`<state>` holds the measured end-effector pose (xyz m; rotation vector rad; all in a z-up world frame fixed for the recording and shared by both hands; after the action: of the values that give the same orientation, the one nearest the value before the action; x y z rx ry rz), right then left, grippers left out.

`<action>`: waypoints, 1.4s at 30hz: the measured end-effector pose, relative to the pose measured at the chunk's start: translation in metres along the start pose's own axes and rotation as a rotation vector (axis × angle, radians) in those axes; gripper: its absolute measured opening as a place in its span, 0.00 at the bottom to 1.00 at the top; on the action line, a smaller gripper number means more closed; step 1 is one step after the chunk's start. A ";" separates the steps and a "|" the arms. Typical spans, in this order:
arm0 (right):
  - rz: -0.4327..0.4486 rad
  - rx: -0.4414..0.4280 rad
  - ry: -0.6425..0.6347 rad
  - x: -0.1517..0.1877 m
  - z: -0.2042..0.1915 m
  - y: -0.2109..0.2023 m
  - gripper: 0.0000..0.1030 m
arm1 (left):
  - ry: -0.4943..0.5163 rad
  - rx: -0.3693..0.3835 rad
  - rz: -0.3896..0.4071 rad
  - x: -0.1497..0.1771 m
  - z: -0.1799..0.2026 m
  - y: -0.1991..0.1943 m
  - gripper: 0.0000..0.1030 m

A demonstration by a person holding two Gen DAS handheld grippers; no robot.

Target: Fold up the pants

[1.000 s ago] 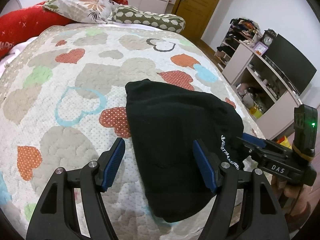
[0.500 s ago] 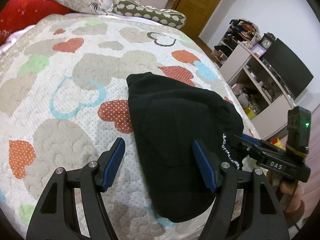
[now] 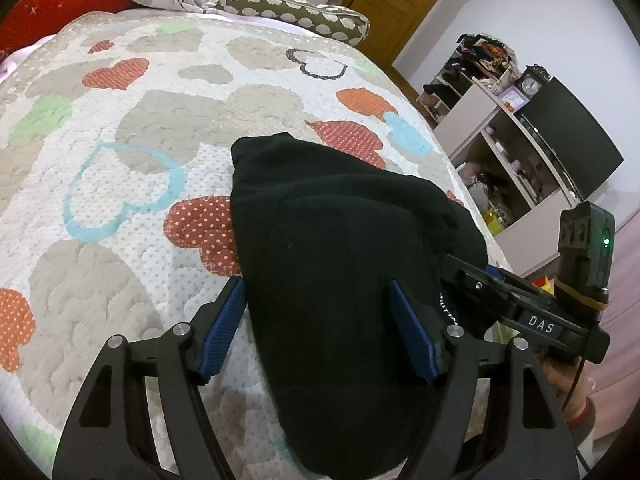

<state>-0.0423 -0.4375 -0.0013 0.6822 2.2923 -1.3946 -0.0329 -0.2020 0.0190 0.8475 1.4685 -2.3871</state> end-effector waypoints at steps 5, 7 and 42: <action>0.051 0.039 -0.064 -0.002 -0.010 -0.005 0.38 | 0.002 -0.005 -0.005 -0.002 0.000 0.004 0.72; 0.059 0.044 -0.076 -0.005 -0.012 -0.007 0.33 | 0.006 -0.009 -0.001 -0.004 0.001 0.005 0.72; 0.008 -0.079 0.013 0.003 0.010 0.005 0.70 | -0.036 0.077 -0.025 -0.005 -0.002 0.023 0.82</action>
<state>-0.0416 -0.4439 -0.0106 0.6770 2.3387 -1.2922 -0.0179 -0.2123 0.0037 0.8031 1.3902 -2.4780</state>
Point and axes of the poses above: each gripper's, at about its wrist camera, not at the fingertips, and y roughly the way its jaws point, z to its right, x to its underside, the point moved 2 cm from there along y, roughly the way its jaws point, and after that the axes turned 7 degrees about y, right-handed, at the moved point
